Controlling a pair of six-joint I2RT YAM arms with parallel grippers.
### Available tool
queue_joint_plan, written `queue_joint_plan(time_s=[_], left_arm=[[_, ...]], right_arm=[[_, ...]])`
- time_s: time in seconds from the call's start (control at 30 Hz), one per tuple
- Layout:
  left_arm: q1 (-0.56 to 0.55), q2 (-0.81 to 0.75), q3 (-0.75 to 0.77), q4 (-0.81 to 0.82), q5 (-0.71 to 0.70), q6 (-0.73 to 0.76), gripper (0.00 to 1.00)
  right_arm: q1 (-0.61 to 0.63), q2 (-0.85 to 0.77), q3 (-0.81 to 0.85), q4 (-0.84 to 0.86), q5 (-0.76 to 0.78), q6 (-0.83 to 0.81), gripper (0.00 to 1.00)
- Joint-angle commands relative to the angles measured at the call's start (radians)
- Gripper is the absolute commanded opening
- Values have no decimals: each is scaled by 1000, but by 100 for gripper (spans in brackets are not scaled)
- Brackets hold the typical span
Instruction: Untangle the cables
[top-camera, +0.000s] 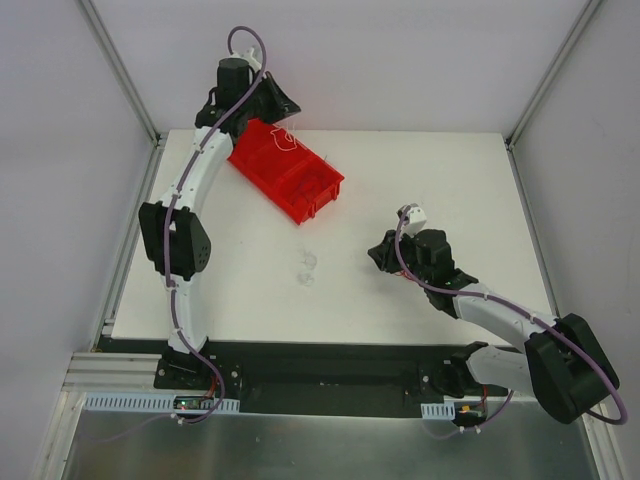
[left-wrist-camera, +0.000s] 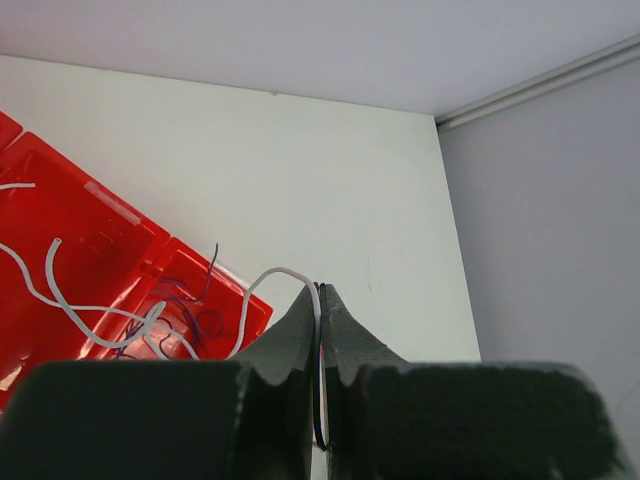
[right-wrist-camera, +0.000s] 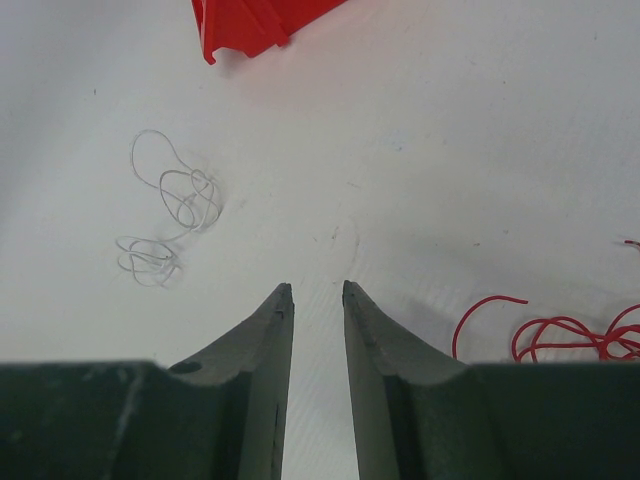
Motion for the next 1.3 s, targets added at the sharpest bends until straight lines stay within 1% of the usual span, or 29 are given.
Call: queue_joint_plan(time_s=[0.0, 0.3, 0.7, 0.97, 1.1, 1.2, 1.27], left_arm=[[-14, -26, -29, 14, -20, 26, 0], [-8, 64, -32, 20, -13, 11, 0], [53, 187, -11, 34, -27, 3, 0], [55, 286, -6, 36, -44, 4, 0], [55, 294, -8, 28, -68, 20, 0], [55, 277, -12, 4, -101, 38, 10], [55, 262, -14, -16, -105, 49, 24]], right_arm=[[-4, -14, 34, 40, -11, 9, 29], [-4, -12, 34, 38, -5, 8, 29], [-4, -3, 39, 34, -5, 5, 29], [-6, 19, 50, 31, -4, 2, 29], [-7, 19, 51, 27, -7, 0, 29], [-7, 19, 53, 23, -10, 0, 29], [-7, 20, 56, 23, -14, 0, 29]])
